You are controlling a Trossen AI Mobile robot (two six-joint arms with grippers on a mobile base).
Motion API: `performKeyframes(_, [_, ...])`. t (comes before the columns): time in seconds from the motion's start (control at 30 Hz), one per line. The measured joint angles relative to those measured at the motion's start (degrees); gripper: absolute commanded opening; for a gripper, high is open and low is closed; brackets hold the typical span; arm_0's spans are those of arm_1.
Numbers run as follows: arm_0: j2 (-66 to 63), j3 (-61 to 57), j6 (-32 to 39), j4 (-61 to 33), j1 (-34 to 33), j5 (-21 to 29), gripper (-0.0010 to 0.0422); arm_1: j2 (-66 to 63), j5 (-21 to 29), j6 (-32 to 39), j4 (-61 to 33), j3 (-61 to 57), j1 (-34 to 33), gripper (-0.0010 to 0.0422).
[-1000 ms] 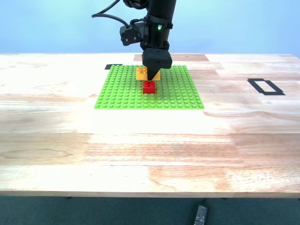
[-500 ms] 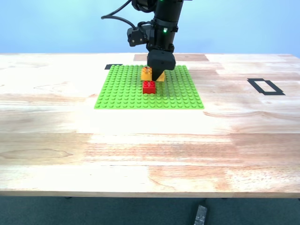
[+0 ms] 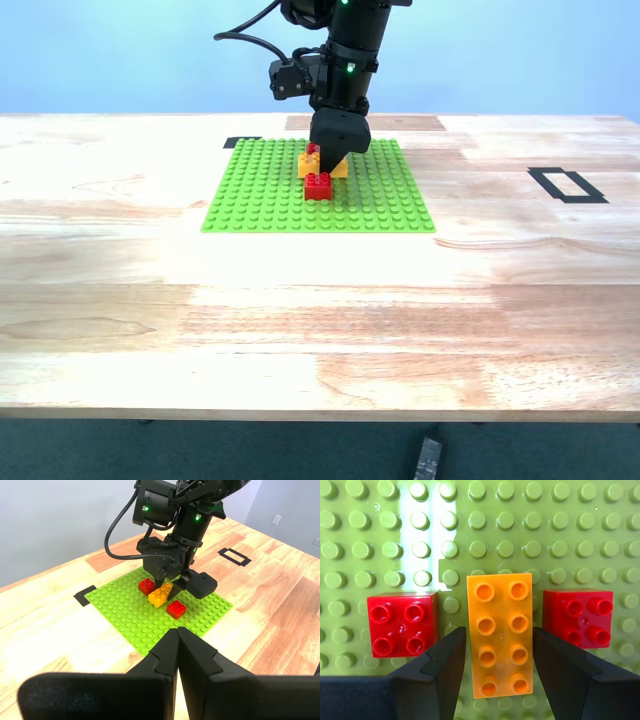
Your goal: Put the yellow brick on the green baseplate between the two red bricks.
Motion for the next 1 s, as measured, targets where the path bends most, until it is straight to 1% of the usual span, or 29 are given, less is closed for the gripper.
performKeyframes(0.2, [0.0,0.0,0.0,0.1,0.0,0.0,0.0,-0.7,-2.1,0.2,0.3,-0.1,0.3,0.018])
performKeyframes(0.77, [0.0,0.0,0.0,0.4,0.0,0.0,0.0,-4.3,-1.4,3.0,-0.3,1.5,0.7,0.0179])
performKeyframes(0.87, [0.0,0.0,0.0,0.4,0.0,0.0,0.0,-4.8,-0.7,3.1,-0.3,1.5,0.6,0.0166])
performKeyframes(1.0, [0.0,0.0,0.1,0.3,0.0,0.0,0.0,-5.0,0.4,3.3,-0.3,1.0,0.6,0.0119])
